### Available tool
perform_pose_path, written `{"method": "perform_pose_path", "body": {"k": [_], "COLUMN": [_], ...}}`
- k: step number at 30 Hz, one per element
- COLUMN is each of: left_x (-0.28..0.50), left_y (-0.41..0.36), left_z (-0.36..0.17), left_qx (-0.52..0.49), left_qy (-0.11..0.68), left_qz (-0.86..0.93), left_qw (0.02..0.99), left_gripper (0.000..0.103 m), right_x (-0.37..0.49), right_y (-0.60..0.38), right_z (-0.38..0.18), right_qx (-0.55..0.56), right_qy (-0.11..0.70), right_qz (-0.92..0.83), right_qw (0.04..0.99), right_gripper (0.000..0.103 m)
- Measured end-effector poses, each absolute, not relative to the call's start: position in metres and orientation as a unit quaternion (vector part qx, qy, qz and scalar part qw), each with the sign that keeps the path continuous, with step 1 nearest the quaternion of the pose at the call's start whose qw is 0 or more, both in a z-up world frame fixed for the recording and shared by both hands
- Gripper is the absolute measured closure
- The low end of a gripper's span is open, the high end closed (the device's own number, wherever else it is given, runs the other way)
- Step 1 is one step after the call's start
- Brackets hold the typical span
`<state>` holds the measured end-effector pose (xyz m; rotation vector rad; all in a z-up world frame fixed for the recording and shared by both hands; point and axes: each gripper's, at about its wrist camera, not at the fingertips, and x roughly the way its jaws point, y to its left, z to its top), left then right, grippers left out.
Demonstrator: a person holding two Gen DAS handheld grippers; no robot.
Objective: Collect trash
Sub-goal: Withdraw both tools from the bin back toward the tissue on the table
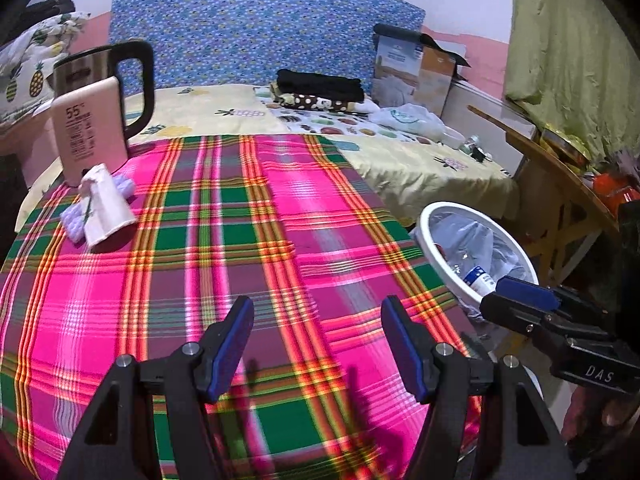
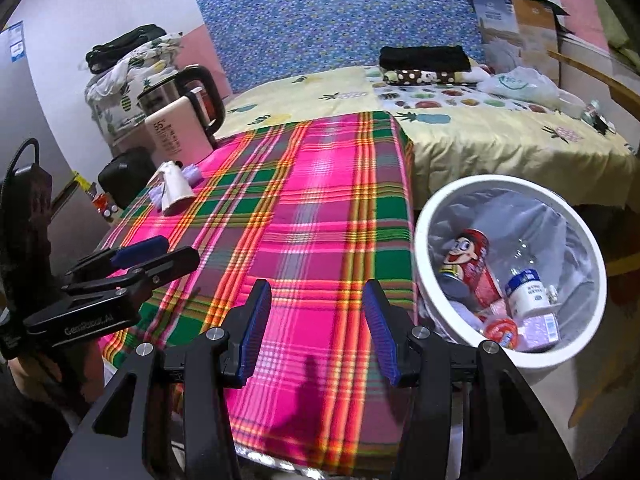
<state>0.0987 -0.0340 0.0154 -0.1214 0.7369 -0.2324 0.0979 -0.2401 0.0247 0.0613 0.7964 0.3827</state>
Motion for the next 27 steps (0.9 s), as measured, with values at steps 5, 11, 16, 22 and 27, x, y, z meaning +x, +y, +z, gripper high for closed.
{"method": "perform_pose_path", "body": {"k": [5,11,16,22,27], "left_x": [0.097,0.096,0.098,0.103,0.112], "left_y": [-0.012,0.018,0.041,0.072,0.099], "left_z": [0.009,0.005,0.005,0.006,0.003], "left_qx": [-0.069,-0.077,-0.082,-0.087,-0.089], "left_qy": [0.363,0.365,0.366,0.365,0.37], "left_qz": [-0.089,-0.054,-0.027,-0.003,0.011], "left_qw": [0.925,0.926,0.927,0.927,0.925], "left_gripper": [0.035,0.035,0.035,0.035,0.035], "right_x": [0.103,0.109,0.114,0.126,0.136], "right_y": [-0.226,-0.204,-0.183,-0.159,-0.137], "right_z": [0.022,0.022,0.027,0.029,0.028], "right_qx": [0.018,0.008,-0.013,-0.023,-0.025], "right_qy": [0.394,0.402,0.397,0.398,0.401], "right_qz": [0.199,0.233,0.255,0.276,0.298], "right_qw": [0.897,0.885,0.881,0.875,0.866], "right_gripper": [0.054,0.054,0.054,0.054,0.054]}}
